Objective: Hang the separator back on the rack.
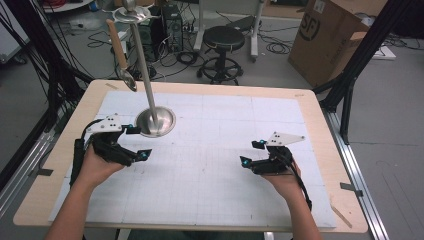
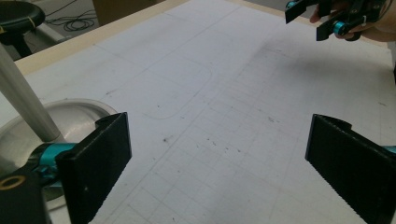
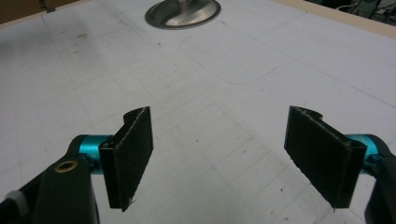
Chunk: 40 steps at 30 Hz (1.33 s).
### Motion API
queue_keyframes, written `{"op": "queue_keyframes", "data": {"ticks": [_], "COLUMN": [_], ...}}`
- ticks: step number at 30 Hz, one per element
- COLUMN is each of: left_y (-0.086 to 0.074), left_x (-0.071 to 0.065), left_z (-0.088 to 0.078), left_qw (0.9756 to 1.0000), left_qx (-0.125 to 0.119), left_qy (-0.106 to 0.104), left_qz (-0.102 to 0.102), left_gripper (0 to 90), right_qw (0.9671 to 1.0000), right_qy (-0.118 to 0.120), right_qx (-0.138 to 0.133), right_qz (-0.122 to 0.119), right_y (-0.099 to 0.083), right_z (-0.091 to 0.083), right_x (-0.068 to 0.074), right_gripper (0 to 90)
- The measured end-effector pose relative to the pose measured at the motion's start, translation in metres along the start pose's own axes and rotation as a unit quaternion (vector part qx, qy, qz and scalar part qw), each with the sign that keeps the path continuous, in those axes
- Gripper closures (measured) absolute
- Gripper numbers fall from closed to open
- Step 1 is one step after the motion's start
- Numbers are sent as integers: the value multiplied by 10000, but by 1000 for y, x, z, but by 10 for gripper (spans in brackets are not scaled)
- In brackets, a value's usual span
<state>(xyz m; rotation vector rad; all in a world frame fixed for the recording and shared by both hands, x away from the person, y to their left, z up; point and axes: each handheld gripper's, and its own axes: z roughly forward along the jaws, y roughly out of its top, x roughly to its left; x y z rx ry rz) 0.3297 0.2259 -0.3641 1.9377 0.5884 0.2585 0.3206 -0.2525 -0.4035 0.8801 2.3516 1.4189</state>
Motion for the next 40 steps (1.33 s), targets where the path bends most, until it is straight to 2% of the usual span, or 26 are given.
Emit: {"op": "queue_keyframes", "data": {"ticks": [4, 10, 15, 20, 26, 35, 40], "left_y": [-1, -4, -6, -6, -6, -6, -7], "left_x": [2, 4, 2, -2, -2, -4, -2], "left_z": [4, 13, 19, 19, 17, 20, 20], "left_qw": [10000, 10000, 9999, 9998, 9999, 9998, 9998], "left_qx": [29, -42, 116, 170, 111, 180, 197], "left_qy": [-39, 49, -5, -29, -66, -59, -27], "left_qz": [-49, -57, -7, 43, 19, 77, 25], "left_gripper": [63, 17, 17, 17, 17, 17, 17], "right_qw": [10000, 9999, 9999, 9999, 9999, 9998, 9999], "right_qy": [13, -30, -24, -46, -70, -70, -62], "right_qx": [34, 37, 75, 134, 128, 160, 145], "right_qz": [74, 132, 86, 3, 27, -27, 21], "right_y": [-5, -10, -9, -9, -7, -7, -7], "right_z": [-1, -4, -2, -1, -2, 0, -1], "right_x": [-2, -6, -5, -1, -1, 0, -1], "right_gripper": [228, 228, 229, 230, 229, 230, 231]}}
